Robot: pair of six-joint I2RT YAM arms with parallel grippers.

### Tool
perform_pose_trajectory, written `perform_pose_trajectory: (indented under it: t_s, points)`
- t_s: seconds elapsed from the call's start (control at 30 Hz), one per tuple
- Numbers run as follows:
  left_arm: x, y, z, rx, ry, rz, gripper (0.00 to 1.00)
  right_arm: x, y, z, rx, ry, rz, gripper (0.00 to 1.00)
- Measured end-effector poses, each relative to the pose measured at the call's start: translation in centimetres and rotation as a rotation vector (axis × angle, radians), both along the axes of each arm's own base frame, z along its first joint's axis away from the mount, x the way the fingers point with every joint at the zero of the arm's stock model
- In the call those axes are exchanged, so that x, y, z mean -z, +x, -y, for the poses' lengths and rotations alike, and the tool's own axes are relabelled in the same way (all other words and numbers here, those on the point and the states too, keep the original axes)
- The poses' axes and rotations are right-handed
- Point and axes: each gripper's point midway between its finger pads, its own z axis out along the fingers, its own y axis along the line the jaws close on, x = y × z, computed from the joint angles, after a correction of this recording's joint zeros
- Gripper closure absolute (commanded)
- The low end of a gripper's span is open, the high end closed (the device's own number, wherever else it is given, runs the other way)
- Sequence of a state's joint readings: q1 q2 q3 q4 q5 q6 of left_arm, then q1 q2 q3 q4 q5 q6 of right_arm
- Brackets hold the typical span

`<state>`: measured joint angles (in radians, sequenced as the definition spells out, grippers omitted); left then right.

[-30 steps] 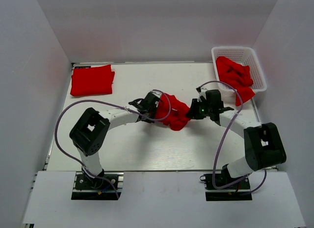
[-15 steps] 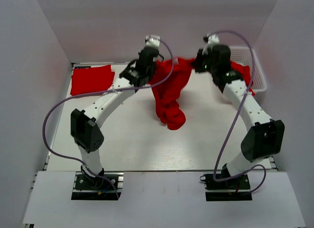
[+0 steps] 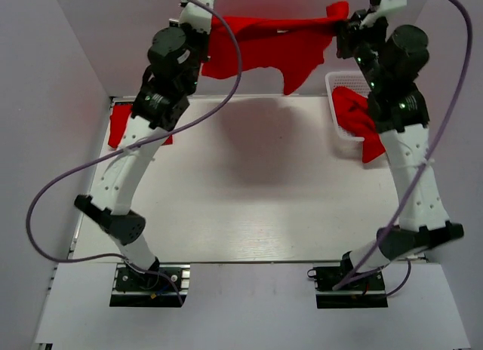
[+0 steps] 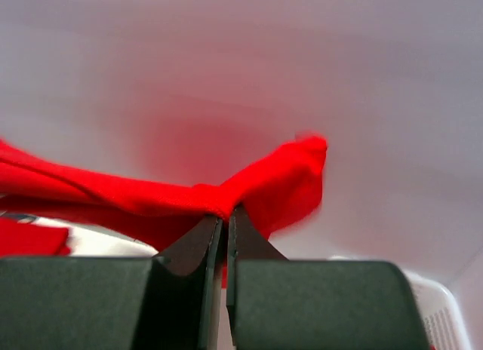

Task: Fold and stack the t-shirts
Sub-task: Flatten out the tshirt

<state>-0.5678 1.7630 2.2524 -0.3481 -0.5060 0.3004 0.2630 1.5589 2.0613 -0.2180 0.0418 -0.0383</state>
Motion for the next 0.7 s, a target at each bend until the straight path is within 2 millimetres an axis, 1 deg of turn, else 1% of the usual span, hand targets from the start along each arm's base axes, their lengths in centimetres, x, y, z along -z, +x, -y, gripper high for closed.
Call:
perform_pose_trajectory:
  t_s: [0.03,0.07,0.1,0.13,0.17,0.2,0.23,0.27,0.3,0.33,0.37,0.4,0.43,0.47,0.5,0.53,0.57,0.6,0.63,0.7]
  points:
    - [-0.5,-1.2,-0.4,0.02,0.005,0.008,1.0,-0.3,-1.5,-0.1,-0.029,-0.005,0.01,1.0]
    - [-0.5,-2.2,-0.6,0.043,0.008,0.012,1.0,-0.1,-2.9,-0.3,-0.059,-0.011,0.01,1.0]
    - [0.3,-3.3,-0.8,0.063,0.016,0.002,1.0,0.3,-4.7,-0.7,-0.106,-0.015,0.007,1.0]
    - [1.4,-4.4,-1.2,0.08,0.02,-0.016,1.0,1.5,-6.1,-1.2,-0.153,-0.021,-0.009,1.0]
    - [3.4,-5.2,-1.2,0.102,0.023,-0.047,1.0,3.5,-7.8,-1.7,-0.205,-0.022,-0.034,1.0]
    - [5.3,-5.9,-1.1,0.131,0.008,-0.075,1.0,6.2,-8.9,-2.3,-0.255,-0.02,-0.083,1.0]
    - [9.2,-6.8,-1.3,0.143,0.023,-0.148,1.0,9.5,-10.3,-2.9,-0.306,-0.012,-0.142,1.0]
    - [12.4,-7.4,-1.3,0.159,0.003,-0.195,1.0,13.4,-11.3,-3.4,-0.347,0.004,-0.195,1.0]
    - [16.7,-8.1,-1.4,0.164,-0.003,-0.279,1.0,17.9,-12.3,-3.9,-0.381,0.015,-0.291,1.0]
    - [21.3,-8.9,-1.5,0.164,-0.007,-0.369,1.0,23.1,-13.2,-4.3,-0.411,0.027,-0.411,1.0]
    - [25.8,-9.7,-1.6,0.159,-0.014,-0.464,1.0,29.6,-14.7,-4.8,-0.44,0.039,-0.58,1.0]
    - [31.0,-11.0,-1.9,0.149,-0.015,-0.583,0.98,34.6,-16.2,-4.9,-0.453,0.046,-0.727,0.92]
    - [35.7,-12.7,-2.4,0.134,-0.022,-0.698,0.85,38.3,-17.9,-5.0,-0.461,0.063,-0.858,0.78]
    - [39.2,-14.4,-2.9,0.113,-0.033,-0.799,0.68,41.5,-19.9,-5.1,-0.474,0.08,-0.964,0.69]
    - [42.9,-16.8,-3.9,0.075,-0.046,-0.922,0.16,44.0,-22.4,-5.0,-0.487,0.097,-1.065,0.55]
    - [45.2,-18.9,-4.9,0.031,-0.055,-1.014,0.0,45.6,-24.5,-4.9,-0.495,0.111,-1.139,0.1]
    - [46.3,-20.4,-5.7,-0.011,-0.073,-1.078,0.0,46.6,-26.3,-4.8,-0.506,0.126,-1.185,0.1]
    - [46.7,-21.4,-6.2,-0.05,-0.107,-1.114,0.0,47.1,-27.5,-4.6,-0.513,0.128,-1.206,0.1]
    - [46.5,-22.0,-6.6,-0.078,-0.14,-1.124,0.0,47.1,-28.3,-4.5,-0.52,0.136,-1.216,0.1]
    - [45.0,-22.6,-7.3,-0.127,-0.2,-1.104,0.0,46.2,-28.9,-4.5,-0.533,0.142,-1.201,0.1]
